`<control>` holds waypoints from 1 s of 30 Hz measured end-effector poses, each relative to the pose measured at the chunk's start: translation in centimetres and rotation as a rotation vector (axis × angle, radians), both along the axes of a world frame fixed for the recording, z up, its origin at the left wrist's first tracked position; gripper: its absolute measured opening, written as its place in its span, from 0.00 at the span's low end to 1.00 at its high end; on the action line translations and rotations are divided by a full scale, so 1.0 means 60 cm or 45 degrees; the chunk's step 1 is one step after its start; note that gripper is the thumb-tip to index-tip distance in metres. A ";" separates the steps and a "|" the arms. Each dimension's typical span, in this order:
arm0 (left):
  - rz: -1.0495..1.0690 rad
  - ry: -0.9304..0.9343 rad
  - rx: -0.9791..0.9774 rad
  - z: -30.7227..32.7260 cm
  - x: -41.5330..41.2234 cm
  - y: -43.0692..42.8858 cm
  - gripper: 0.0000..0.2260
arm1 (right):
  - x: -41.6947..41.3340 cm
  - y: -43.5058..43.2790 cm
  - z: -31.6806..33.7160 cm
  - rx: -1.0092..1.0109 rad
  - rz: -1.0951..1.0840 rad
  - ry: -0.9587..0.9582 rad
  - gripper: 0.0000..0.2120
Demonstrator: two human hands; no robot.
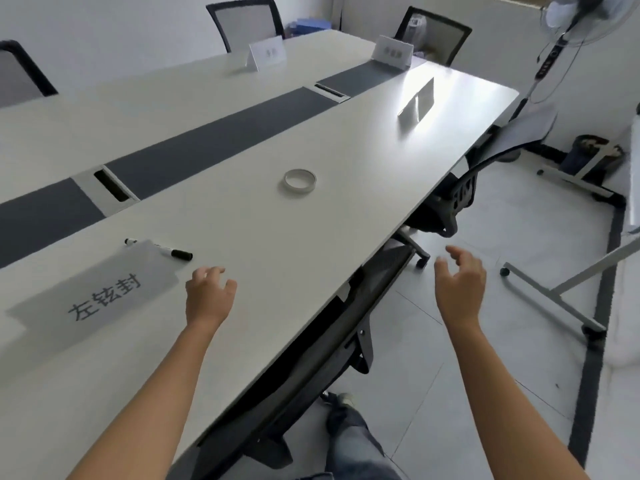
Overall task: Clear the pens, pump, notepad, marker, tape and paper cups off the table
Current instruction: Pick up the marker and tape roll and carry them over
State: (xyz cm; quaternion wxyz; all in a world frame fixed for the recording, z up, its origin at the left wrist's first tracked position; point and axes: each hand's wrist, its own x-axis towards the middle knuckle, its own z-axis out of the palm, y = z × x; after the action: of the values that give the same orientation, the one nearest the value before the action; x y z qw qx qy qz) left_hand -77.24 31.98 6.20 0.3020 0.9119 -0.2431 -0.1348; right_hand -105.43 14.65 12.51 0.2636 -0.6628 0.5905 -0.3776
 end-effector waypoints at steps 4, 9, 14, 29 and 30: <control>0.159 -0.040 0.216 -0.016 0.038 -0.071 0.18 | 0.083 -0.140 -0.004 0.107 0.334 0.097 0.15; 0.280 -0.046 0.386 -0.024 0.069 -0.134 0.18 | 0.171 -0.253 -0.035 0.234 0.686 0.319 0.15; 0.425 -0.026 0.508 -0.038 0.096 -0.151 0.15 | 0.289 -0.300 -0.088 0.197 1.087 0.560 0.19; 0.644 -0.003 0.636 -0.059 0.133 -0.148 0.13 | 0.452 -0.302 -0.198 -0.131 1.341 0.829 0.30; 0.685 -0.014 0.622 -0.061 0.139 -0.151 0.13 | 0.455 -0.304 -0.201 -0.119 1.345 0.860 0.31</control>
State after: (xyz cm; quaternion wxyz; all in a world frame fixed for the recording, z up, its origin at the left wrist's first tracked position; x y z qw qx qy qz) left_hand -68.88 22.90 2.51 0.0987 0.9891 0.0434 -0.0999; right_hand -78.11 -3.59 0.45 0.1842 -0.9586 0.2170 0.0084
